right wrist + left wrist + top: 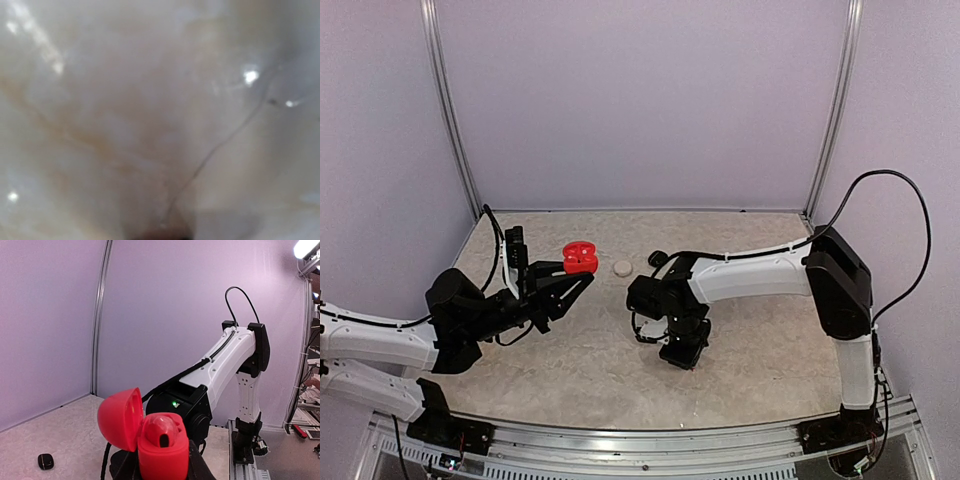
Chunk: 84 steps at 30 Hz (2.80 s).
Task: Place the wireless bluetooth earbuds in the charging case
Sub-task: Pick up the right earbud from the center of the board, then insert the right earbud into the right side groove of the charging case.
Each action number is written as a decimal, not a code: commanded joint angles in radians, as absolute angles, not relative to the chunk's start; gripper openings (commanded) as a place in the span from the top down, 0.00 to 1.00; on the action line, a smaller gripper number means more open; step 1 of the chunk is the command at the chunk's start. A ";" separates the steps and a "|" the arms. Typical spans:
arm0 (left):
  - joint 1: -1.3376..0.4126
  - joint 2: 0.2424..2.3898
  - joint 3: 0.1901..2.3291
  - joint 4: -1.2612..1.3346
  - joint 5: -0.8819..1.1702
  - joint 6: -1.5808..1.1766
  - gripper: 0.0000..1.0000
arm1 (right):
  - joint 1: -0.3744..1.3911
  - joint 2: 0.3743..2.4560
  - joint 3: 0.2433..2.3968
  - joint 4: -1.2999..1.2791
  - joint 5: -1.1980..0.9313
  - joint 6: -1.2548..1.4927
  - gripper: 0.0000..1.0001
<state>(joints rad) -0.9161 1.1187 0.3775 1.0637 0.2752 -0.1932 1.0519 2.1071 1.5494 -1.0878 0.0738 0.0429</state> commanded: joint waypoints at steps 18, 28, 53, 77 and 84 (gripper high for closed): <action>-0.866 1.077 0.373 1.090 0.261 -0.254 1.00 | 1.058 1.592 1.397 -0.617 0.196 -0.017 0.97; -0.857 1.115 0.429 1.093 0.278 -0.303 1.00 | 1.077 1.268 1.249 -0.123 0.028 -0.179 0.96; -0.939 1.200 0.508 1.088 0.281 -0.272 1.00 | 1.212 1.404 1.281 0.195 -0.046 -0.295 0.92; -0.975 1.198 0.508 1.092 0.233 -0.167 1.00 | 1.229 1.450 1.258 0.175 -0.040 -0.190 0.93; -0.974 1.201 0.508 1.093 0.226 -0.161 1.00 | 1.230 1.425 1.240 0.163 -0.049 -0.156 0.93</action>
<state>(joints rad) -0.9703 1.1973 0.4828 1.0645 0.2451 -0.1783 1.2137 1.4548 1.2621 0.1642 -0.0368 -0.1932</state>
